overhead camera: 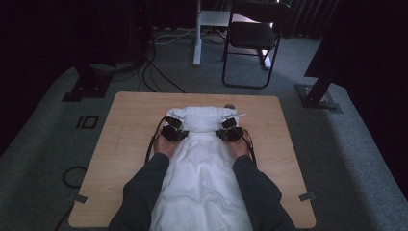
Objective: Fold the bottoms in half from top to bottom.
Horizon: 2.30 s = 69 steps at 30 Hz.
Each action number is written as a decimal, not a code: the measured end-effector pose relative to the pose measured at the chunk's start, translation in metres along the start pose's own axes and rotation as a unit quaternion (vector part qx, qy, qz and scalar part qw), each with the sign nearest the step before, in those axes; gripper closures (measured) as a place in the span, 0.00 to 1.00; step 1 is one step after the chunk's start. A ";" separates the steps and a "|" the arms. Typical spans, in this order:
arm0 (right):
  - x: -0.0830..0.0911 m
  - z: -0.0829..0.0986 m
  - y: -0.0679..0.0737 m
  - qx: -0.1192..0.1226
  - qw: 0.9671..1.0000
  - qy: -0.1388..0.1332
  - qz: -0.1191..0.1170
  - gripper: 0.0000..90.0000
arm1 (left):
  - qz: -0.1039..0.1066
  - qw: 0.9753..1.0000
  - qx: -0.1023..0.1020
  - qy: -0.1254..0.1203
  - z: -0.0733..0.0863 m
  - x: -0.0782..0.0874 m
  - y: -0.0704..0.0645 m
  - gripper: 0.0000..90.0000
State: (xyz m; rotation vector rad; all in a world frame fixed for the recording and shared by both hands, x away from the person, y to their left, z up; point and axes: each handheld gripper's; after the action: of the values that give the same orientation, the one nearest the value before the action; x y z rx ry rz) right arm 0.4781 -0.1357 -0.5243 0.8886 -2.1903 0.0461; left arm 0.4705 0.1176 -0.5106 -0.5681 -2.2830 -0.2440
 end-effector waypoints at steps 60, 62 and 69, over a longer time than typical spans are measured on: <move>0.019 0.058 0.019 0.043 0.999 0.018 -0.026 0.91 | 0.027 0.999 -0.032 -0.002 0.061 0.013 -0.030 0.89; 0.018 0.056 0.017 0.041 0.999 0.020 -0.027 0.89 | 0.028 0.999 -0.020 0.008 0.059 0.013 -0.028 0.80; 0.041 0.050 0.015 0.028 0.998 0.017 -0.061 0.47 | 0.052 0.999 0.000 -0.015 0.053 0.046 -0.018 0.55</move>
State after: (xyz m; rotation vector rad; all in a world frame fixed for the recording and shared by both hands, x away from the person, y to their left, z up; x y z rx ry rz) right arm 0.4179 -0.1633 -0.5298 1.0428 -2.1085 0.0634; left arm 0.4004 0.1344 -0.5144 -0.6930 -2.2739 -0.1853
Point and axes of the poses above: each handheld gripper's, and its own axes: x roughly backward along the jaws, z roughly out of its underside, y roughly to its left, and after that the axes turned 8 degrees about -z, right-handed
